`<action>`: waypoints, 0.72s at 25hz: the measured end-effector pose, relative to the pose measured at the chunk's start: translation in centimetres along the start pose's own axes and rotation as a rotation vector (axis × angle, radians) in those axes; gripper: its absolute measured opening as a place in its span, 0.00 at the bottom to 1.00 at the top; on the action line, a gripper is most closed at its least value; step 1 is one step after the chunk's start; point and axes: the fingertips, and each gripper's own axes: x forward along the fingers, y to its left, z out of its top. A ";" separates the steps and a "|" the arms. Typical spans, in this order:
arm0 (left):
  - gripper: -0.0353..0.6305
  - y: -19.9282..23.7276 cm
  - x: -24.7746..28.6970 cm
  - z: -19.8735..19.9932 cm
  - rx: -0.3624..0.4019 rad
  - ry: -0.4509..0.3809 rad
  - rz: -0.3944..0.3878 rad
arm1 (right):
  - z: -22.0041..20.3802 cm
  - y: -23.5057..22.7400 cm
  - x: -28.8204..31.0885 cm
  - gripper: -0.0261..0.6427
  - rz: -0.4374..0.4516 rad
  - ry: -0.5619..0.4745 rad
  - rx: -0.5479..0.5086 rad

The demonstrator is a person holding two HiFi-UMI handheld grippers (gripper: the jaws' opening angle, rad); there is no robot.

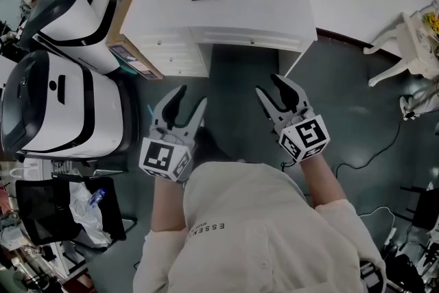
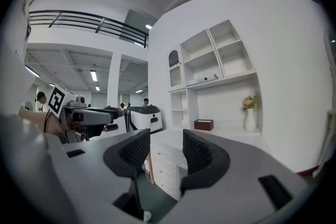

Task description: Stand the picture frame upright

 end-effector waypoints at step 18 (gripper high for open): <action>0.33 20.8 12.2 -0.2 -0.081 0.010 -0.136 | 1.8 -5.6 21.5 0.32 -0.142 0.057 0.016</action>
